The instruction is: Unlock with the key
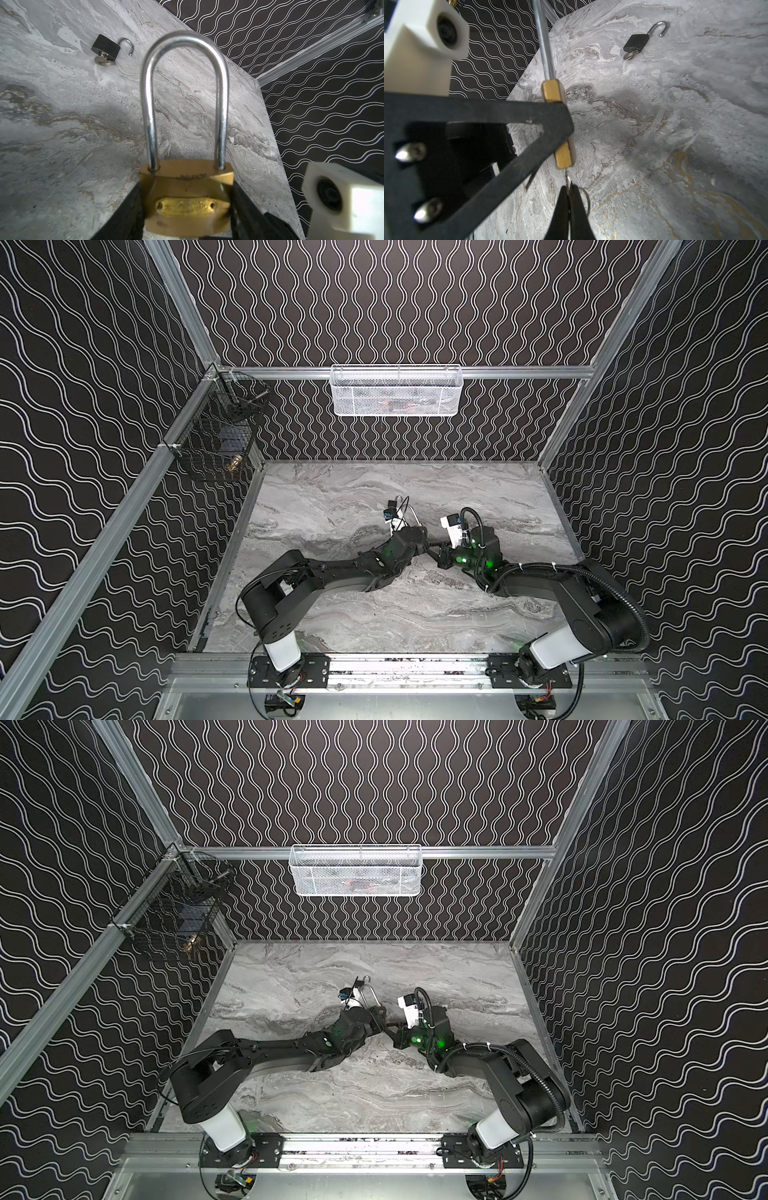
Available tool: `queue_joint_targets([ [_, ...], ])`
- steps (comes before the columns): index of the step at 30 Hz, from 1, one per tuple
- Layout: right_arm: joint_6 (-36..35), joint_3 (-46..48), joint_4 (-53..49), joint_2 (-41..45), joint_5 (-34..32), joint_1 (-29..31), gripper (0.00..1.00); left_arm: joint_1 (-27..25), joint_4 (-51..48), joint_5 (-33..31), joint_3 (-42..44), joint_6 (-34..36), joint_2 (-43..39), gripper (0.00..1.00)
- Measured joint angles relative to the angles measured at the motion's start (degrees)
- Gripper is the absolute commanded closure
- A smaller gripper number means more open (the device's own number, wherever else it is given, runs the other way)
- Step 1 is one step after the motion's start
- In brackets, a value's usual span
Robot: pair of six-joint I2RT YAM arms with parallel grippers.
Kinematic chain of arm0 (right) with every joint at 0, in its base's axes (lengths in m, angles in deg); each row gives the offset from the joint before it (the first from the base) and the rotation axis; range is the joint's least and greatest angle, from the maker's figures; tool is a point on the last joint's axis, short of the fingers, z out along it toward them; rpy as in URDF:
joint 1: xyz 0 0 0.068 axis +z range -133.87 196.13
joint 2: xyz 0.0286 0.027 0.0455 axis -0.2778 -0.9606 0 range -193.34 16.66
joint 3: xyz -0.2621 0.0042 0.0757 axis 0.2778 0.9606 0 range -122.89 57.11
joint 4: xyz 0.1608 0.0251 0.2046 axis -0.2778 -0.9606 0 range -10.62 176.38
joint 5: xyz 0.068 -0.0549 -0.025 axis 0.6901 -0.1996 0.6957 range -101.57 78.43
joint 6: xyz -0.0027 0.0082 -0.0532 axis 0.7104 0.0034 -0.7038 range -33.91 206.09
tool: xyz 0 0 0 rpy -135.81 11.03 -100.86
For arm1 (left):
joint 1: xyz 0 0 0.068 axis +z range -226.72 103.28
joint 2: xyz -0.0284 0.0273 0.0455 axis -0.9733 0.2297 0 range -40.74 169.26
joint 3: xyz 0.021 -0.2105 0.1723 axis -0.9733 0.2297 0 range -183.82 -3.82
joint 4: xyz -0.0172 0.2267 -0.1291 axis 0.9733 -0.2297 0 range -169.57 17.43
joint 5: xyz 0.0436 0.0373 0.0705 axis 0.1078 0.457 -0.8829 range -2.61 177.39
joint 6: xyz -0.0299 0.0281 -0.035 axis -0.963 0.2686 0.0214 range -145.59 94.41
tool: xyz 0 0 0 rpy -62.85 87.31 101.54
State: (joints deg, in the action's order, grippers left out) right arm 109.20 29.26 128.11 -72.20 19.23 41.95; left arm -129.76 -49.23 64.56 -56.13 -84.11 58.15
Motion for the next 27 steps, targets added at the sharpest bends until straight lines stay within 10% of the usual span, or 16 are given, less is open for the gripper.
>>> queue_joint_targets([
  [27,-0.04,1.38,-1.9,1.68,-0.33,-0.37,1.0,-2.93,3.98,-2.05,1.9,-2.16,1.86,0.64],
])
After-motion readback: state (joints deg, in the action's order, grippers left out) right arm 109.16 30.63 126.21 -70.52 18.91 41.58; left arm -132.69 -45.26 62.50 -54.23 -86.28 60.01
